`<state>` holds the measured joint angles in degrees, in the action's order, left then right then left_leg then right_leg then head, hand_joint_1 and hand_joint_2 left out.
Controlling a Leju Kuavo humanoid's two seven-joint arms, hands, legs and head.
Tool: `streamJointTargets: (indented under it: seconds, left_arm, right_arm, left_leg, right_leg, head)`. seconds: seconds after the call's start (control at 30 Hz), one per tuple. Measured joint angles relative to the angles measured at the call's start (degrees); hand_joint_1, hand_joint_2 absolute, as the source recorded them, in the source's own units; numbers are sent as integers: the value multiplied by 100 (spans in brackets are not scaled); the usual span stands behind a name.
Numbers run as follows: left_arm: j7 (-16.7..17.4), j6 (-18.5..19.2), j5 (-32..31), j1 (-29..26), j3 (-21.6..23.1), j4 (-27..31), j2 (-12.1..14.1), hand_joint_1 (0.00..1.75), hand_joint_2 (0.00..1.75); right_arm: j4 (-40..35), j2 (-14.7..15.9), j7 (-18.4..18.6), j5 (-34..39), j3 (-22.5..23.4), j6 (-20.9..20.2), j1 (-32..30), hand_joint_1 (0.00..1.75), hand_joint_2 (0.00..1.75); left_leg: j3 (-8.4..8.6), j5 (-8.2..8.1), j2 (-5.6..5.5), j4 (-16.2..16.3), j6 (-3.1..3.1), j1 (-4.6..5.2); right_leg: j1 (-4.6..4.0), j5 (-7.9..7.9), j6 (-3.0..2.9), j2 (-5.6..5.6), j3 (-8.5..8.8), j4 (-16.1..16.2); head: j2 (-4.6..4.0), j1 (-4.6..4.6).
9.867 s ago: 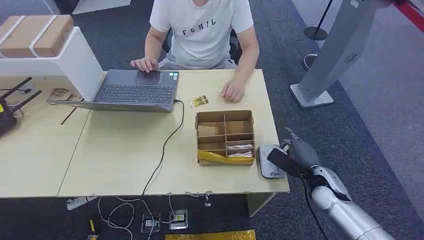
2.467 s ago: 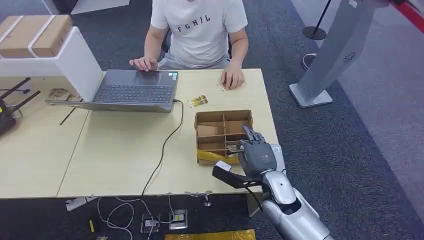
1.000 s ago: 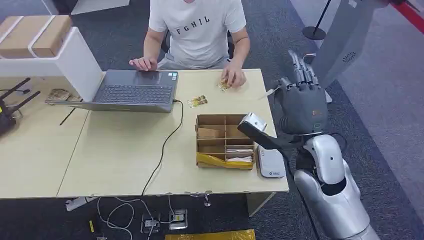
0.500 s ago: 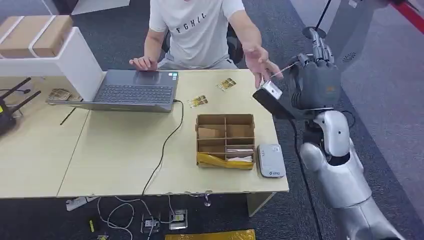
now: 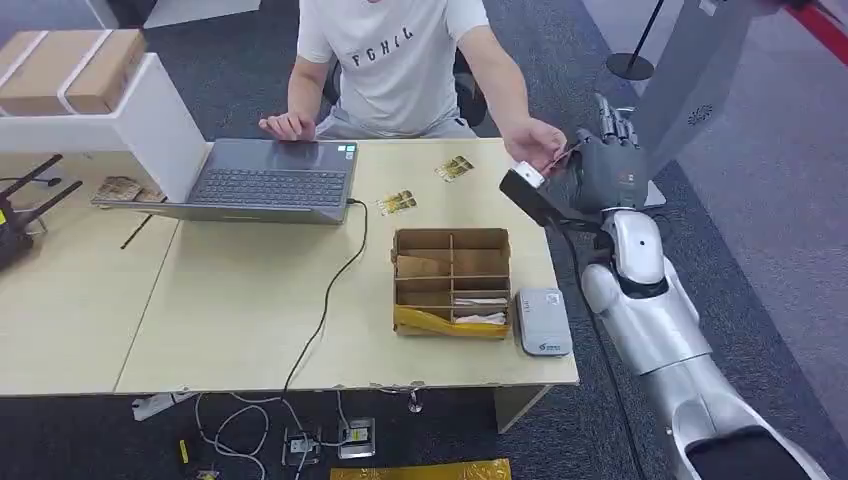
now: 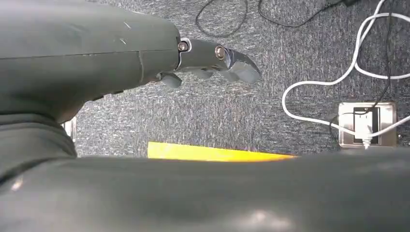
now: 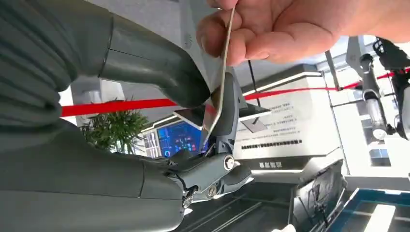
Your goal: Pass the card to the sensor for recognition and then transmit it.
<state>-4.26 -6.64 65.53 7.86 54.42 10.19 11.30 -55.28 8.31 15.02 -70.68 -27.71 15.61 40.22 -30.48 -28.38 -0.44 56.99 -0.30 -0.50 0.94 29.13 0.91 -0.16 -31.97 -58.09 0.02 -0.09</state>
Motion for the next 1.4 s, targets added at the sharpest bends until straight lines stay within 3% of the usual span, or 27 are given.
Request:
streamJointTargets:
  seconds: [0.1,0.13,0.4,0.5,0.7,0.83,0.97,1.13,1.23,1.33,1.4]
  left_arm:
    - [7,0,7,-3,2,0,-2,0,0]
    - [7,0,9,-3,2,0,-2,0,0]
    - [2,63,-4,-5,2,0,-2,0,0]
    - [-4,70,-13,-9,4,0,-2,0,0]
    - [0,81,52,-65,7,-2,-2,0,0]
    - [90,4,164,-91,9,-4,-4,0,0]
    - [107,-90,262,-119,7,-4,-17,0,0]
    - [120,-144,374,-111,-4,-4,-31,0,0]
    - [120,-146,446,-128,-11,-4,-50,0,0]
    - [129,-171,520,-171,-42,-13,-46,0,0]
    - [149,-184,584,-141,-68,-13,-50,0,0]
  right_arm:
    - [205,-39,6,-70,-22,24,46,0,175]
    - [245,-44,20,-90,-33,39,49,0,0]
    - [444,-66,-74,-190,-46,52,90,0,0]
    - [420,75,-131,-179,46,-26,98,0,0]
    - [478,801,-260,196,528,-25,171,0,0]
    - [1031,1490,-465,526,981,661,231,0,0]
    - [1791,2215,-404,820,1395,1181,162,0,0]
    - [2429,2761,-227,1629,1900,1276,-453,0,0]
    - [2984,3080,-427,3138,2692,1331,-1468,0,0]
    - [3301,2996,-848,3968,3327,1585,-2198,0,0]
    - [3471,2827,-724,4508,3697,1735,-2576,0,0]
  left_leg:
    - [0,0,0,0,0,0]
    - [1,0,0,1,0,0]
    - [4,0,1,2,0,0]
    - [2,0,-4,3,0,1]
    - [0,-1,-3,11,2,5]
    - [-3,-4,-13,17,7,10]
    - [-5,-12,-16,18,18,10]
    - [11,-32,13,18,21,6]
    - [0,-34,-65,17,23,2]
    - [3,-51,-32,11,9,-6]
    - [8,-50,-28,10,9,-9]
  right_leg:
    - [0,0,0,1,0,0]
    - [0,-1,0,1,0,0]
    - [0,-1,0,2,-4,0]
    - [0,-1,0,-3,-3,1]
    - [4,-1,2,-1,-4,5]
    - [9,-2,3,-15,-5,10]
    - [10,-1,4,-16,-5,12]
    - [4,4,6,10,-8,14]
    - [0,35,18,-76,19,15]
    - [-5,34,16,-35,11,12]
    - [-8,37,13,-29,11,11]
  head:
    - [0,0]
    - [0,0]
    - [0,-2]
    - [0,0]
    - [0,-2]
    - [0,-4]
    - [0,0]
    - [0,-7]
    - [0,7]
    - [0,0]
    - [0,-5]
